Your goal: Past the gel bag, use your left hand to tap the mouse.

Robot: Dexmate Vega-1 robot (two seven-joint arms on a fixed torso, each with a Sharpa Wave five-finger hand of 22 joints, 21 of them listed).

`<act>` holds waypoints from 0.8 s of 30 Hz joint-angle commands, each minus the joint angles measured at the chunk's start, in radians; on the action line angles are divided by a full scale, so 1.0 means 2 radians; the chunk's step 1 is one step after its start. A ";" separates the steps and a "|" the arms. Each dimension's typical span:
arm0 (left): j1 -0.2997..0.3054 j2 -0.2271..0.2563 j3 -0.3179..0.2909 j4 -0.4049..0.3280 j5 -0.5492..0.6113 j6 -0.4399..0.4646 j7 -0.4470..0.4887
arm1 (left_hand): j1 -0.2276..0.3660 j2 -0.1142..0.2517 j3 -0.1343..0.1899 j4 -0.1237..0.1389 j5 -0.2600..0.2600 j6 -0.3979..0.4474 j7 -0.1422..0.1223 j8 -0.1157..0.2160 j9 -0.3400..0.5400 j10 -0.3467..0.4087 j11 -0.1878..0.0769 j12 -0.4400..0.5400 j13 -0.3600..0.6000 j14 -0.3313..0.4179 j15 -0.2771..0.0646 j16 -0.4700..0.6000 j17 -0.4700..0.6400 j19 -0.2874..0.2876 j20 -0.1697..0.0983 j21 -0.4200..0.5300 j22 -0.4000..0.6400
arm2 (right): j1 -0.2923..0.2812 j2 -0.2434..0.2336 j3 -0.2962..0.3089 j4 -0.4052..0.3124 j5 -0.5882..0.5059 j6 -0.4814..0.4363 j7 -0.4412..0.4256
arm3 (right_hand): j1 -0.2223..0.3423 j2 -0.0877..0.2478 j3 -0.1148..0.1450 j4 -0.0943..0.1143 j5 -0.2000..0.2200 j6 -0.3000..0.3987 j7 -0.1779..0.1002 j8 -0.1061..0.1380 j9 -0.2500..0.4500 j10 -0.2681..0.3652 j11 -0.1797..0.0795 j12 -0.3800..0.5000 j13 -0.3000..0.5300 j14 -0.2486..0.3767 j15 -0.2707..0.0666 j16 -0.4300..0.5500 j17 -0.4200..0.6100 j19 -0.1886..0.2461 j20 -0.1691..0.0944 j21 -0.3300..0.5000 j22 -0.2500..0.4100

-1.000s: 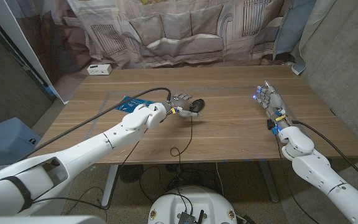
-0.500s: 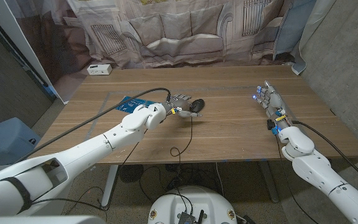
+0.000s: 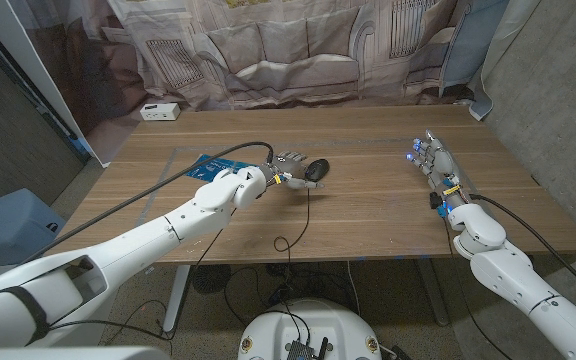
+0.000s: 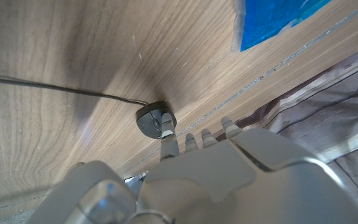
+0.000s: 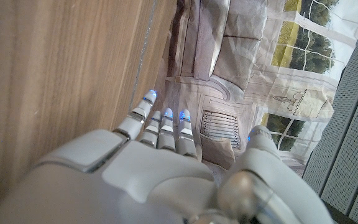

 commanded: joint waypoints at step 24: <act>0.013 0.007 -0.018 -0.022 -0.001 0.009 0.043 | 0.013 0.000 -0.002 -0.004 0.000 0.003 -0.003 -0.005 0.001 -0.015 0.006 0.005 0.001 -0.034 0.004 0.003 0.001 -0.026 0.005 0.002 0.000 | -0.004 0.001 0.003 0.000 0.000 0.003 -0.002 | -0.001 0.002 -0.001 -0.001 -0.001 0.004 -0.001 0.000 0.003 0.004 -0.002 -0.001 0.001 0.003 0.002 -0.003 0.001 0.003 0.003 -0.004 0.002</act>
